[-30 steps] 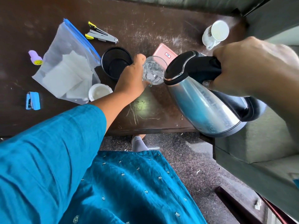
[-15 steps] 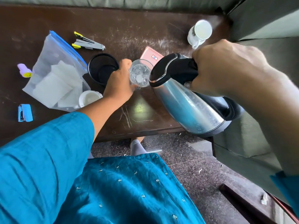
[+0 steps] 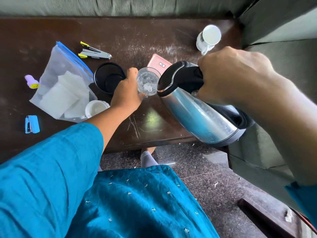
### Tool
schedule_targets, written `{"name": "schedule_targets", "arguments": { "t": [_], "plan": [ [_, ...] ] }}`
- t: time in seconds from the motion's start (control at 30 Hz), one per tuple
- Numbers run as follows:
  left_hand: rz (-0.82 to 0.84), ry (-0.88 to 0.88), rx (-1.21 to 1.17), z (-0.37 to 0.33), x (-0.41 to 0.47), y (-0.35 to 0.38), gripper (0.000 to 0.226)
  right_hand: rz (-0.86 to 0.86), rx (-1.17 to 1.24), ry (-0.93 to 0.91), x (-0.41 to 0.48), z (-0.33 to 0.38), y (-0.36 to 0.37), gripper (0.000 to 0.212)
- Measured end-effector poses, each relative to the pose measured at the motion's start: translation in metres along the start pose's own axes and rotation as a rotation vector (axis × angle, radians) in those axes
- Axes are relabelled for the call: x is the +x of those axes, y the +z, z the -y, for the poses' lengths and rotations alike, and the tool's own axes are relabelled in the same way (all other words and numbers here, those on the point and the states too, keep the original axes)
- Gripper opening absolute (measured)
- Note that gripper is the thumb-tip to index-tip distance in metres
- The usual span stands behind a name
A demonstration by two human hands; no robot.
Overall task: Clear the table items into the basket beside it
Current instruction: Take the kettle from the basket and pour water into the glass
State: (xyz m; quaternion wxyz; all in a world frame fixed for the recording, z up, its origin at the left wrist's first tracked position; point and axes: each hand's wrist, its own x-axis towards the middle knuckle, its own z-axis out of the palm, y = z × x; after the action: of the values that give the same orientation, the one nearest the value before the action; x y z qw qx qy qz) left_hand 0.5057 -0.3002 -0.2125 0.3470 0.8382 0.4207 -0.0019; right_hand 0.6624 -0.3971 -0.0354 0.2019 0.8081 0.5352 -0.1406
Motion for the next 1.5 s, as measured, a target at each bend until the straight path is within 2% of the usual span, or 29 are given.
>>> {"name": "schedule_targets", "arguments": {
  "t": [0.2, 0.3, 0.47, 0.53, 0.67, 0.77, 0.87, 0.97, 1.1, 1.3, 1.5],
  "plan": [
    [0.038, 0.074, 0.04, -0.005, -0.009, -0.008, 0.059, 0.01, 0.04, 0.015, -0.011, -0.011, 0.005, 0.024],
    [0.045, 0.127, -0.014, -0.01, -0.016, -0.013, 0.054, 0.027, 0.085, 0.032, -0.023, -0.017, 0.009, 0.032],
    [0.18, 0.128, -0.406, -0.033, -0.02, -0.03, 0.049, -0.002, 0.212, 0.078, -0.045, -0.024, 0.009, 0.041],
    [0.166, 0.149, -0.538, -0.046, -0.019, -0.04, 0.051, -0.029, 0.274, 0.102, -0.052, -0.024, 0.004, 0.044],
    [0.103, -0.031, -0.853, -0.06, -0.018, -0.076, 0.064, -0.141, 0.345, 0.177, -0.067, -0.014, -0.012, 0.036],
    [0.068, -0.141, -0.991, -0.057, -0.021, -0.117, 0.054, -0.215, 0.414, 0.188, -0.076, -0.007, -0.03, 0.034],
    [0.057, -0.116, -1.096, -0.05, -0.032, -0.165, 0.04, -0.275, 0.514, 0.141, -0.083, 0.0, -0.06, 0.03],
    [0.037, -0.059, -1.141, -0.037, -0.047, -0.216, 0.04, -0.324, 0.563, 0.059, -0.083, 0.017, -0.098, 0.029],
    [-0.069, -0.048, -1.246, -0.013, -0.07, -0.275, 0.041, -0.382, 0.583, -0.03, -0.071, 0.058, -0.142, 0.029],
    [-0.368, -0.117, -1.339, 0.06, -0.12, -0.355, 0.037, -0.499, 0.587, -0.212, -0.043, 0.151, -0.186, 0.025],
    [-0.656, -0.166, -1.422, 0.153, -0.175, -0.421, 0.034, -0.459, 0.707, -0.41, -0.015, 0.273, -0.211, 0.027]
  ]
}}
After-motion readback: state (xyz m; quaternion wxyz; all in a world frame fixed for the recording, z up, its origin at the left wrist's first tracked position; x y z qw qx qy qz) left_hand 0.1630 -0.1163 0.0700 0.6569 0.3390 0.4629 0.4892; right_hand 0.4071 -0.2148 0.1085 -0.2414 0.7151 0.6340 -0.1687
